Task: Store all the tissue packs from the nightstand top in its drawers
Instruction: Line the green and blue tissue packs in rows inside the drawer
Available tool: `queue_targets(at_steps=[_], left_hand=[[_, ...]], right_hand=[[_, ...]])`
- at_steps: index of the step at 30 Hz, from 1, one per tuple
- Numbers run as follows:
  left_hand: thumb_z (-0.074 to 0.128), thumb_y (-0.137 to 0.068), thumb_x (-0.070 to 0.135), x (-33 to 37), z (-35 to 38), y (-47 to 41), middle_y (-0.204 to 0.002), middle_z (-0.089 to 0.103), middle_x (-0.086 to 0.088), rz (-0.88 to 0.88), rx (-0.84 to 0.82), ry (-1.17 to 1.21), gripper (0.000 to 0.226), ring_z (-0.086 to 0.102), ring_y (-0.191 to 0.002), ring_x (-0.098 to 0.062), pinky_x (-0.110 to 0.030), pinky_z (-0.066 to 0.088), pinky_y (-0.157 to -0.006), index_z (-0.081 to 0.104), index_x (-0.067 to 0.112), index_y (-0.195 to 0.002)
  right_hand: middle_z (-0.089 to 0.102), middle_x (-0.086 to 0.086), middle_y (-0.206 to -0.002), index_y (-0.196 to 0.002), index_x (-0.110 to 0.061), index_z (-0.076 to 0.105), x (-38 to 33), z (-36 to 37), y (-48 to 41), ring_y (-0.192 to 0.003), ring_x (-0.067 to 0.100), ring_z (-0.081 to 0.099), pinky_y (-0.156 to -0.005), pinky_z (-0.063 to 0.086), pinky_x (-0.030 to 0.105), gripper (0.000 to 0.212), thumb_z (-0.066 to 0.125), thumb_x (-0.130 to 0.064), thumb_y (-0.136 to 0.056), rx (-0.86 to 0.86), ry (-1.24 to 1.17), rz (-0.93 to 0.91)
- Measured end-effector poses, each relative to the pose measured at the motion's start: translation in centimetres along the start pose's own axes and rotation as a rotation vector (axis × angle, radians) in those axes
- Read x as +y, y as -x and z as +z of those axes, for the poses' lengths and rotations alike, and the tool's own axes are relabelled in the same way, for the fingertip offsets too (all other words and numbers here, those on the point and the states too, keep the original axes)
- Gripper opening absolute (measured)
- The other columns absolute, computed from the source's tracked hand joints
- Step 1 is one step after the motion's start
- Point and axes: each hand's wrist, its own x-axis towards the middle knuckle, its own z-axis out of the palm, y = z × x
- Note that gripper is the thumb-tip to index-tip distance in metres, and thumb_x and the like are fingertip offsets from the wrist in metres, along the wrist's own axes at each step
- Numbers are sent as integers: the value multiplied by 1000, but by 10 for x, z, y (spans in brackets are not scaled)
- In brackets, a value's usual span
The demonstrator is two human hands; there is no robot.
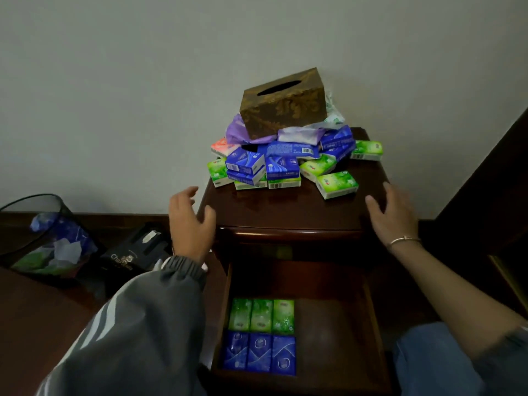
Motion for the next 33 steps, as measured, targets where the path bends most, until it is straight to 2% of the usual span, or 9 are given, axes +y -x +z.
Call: queue_targets(at_steps=[2, 6, 11, 17, 20, 22, 25, 28, 33], left_hand=[[60, -76, 17, 13, 10, -17, -129, 49, -15, 198, -83, -130, 57, 48, -117, -30, -39, 39, -98, 48, 6, -131], [68, -70, 36, 23, 35, -50, -152, 29, -10, 479, -314, -459, 88, 30, -137, -30, -46, 29, -106, 29, 21, -148], [71, -73, 51, 27, 68, -89, -158, 18, -6, 592, -524, -740, 99, 10, -146, -28, -53, 13, -115, 18, 20, -151], [67, -83, 32, 26, 70, -103, -150, 37, -5, 752, -502, -722, 72, 36, -138, -22, -47, 10, -116, 34, 16, -145], [72, -76, 19, 30, 52, -98, -129, 59, -11, 787, -382, -435, 59, 56, -117, -26, -45, 29, -108, 50, 12, -131], [71, -73, 19, 31, 38, -85, -106, 66, -2, 586, -211, -66, 49, 61, -95, -10, -24, 42, -89, 53, 16, -120], [63, -79, 34, 32, 31, -56, -87, 61, 18, 36, -66, 366, 23, 58, -76, 11, -5, 42, -66, 51, 26, -97], [62, -85, 31, 20, 45, -34, -93, 68, -2, -403, -266, 506, 12, 65, -81, -12, -22, 52, -72, 56, 23, -92], [61, -84, 40, 8, 52, -25, -100, 68, -3, -455, -414, 384, 26, 66, -91, -20, -43, 52, -86, 57, 21, -101]], right_hand=[[36, 9, -150, -141, -17, 41, 1, 22, 6, -139, 25, 30, -110, 26, 45, 53, 39, -40, -94, 44, 147, -39], [45, 10, -144, -134, -15, 51, 5, 27, 7, -135, 25, 39, -103, 35, 45, 60, 32, -35, -81, 116, 147, -60], [50, 13, -140, -130, -12, 56, 4, 30, 9, -132, 27, 43, -102, 38, 45, 59, 33, -28, -78, 174, 124, -66], [52, 13, -137, -128, -11, 58, 5, 31, 8, -130, 28, 46, -101, 39, 44, 60, 32, -28, -77, 207, 124, -80], [53, 13, -137, -128, -11, 58, 6, 31, 9, -130, 27, 45, -101, 39, 44, 59, 33, -28, -77, 208, 125, -87], [53, 12, -137, -128, -11, 58, 6, 31, 8, -130, 27, 46, -102, 39, 44, 59, 33, -29, -77, 215, 122, -88], [52, 12, -137, -128, -11, 58, 6, 31, 10, -130, 27, 45, -102, 39, 45, 58, 34, -29, -78, 203, 121, -81], [50, 11, -139, -130, -12, 55, 3, 27, 9, -132, 26, 43, -103, 37, 45, 56, 35, -32, -81, 187, 102, -82], [41, 5, -146, -136, -19, 45, -3, 14, 9, -135, 26, 35, -109, 24, 50, 49, 53, -32, -89, 131, 78, -124]])
